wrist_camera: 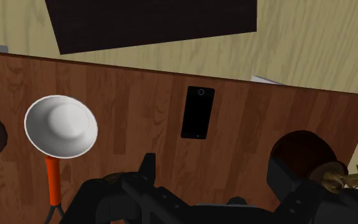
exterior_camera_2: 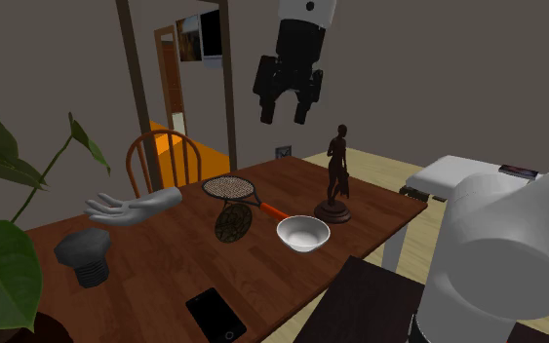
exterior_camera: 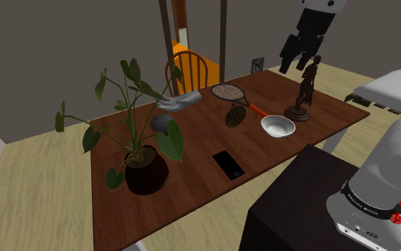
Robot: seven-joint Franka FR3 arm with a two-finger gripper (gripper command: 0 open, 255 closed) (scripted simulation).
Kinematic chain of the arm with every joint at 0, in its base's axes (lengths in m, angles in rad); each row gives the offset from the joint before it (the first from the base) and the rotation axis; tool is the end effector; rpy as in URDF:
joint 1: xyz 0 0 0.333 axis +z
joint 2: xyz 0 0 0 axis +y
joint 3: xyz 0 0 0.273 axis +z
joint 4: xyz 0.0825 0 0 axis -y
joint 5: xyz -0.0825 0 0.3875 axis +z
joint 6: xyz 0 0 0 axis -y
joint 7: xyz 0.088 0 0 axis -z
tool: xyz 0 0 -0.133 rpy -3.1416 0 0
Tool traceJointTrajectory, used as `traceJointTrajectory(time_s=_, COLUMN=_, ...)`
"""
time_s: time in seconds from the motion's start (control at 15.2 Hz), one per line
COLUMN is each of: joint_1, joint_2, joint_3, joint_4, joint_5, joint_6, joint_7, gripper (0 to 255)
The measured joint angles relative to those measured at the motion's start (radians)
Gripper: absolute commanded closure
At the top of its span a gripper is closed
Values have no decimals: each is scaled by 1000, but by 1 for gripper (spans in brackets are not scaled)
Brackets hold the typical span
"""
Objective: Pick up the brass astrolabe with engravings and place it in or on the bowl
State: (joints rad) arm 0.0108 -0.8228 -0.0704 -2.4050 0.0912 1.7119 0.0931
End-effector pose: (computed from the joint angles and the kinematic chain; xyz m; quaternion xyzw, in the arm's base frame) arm 0.3489 -0.0126 0.5371 -0.9930 0.0699 -0.0620 0.0729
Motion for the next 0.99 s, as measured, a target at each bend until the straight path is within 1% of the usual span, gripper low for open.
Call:
traceJointTrajectory(time_s=0.07, joint_1=0, joint_2=0, joint_3=0, joint_4=0, joint_5=0, joint_6=0, joint_7=0, gripper=0)
traceJointTrajectory(time_s=0.2, joint_1=-2, joint_2=22, joint_3=-10, joint_4=-17, joint_5=-3, joint_6=44, joint_7=-12, gripper=0)
traceJointTrajectory(time_s=0.46, joint_1=-7, joint_2=103, joint_3=-41, joint_4=-61, joint_5=-6, joint_6=184, joint_7=-52, gripper=0)
traceJointTrajectory(time_s=0.59, joint_1=-11, joint_2=162, joint_3=-68, joint_4=-64, joint_5=-9, joint_6=254, joint_7=-84, gripper=0)
traceJointTrajectory(time_s=0.99, joint_1=1, joint_2=347, joint_3=-121, joint_4=-66, joint_5=19, joint_6=468, joint_7=-155, gripper=0)
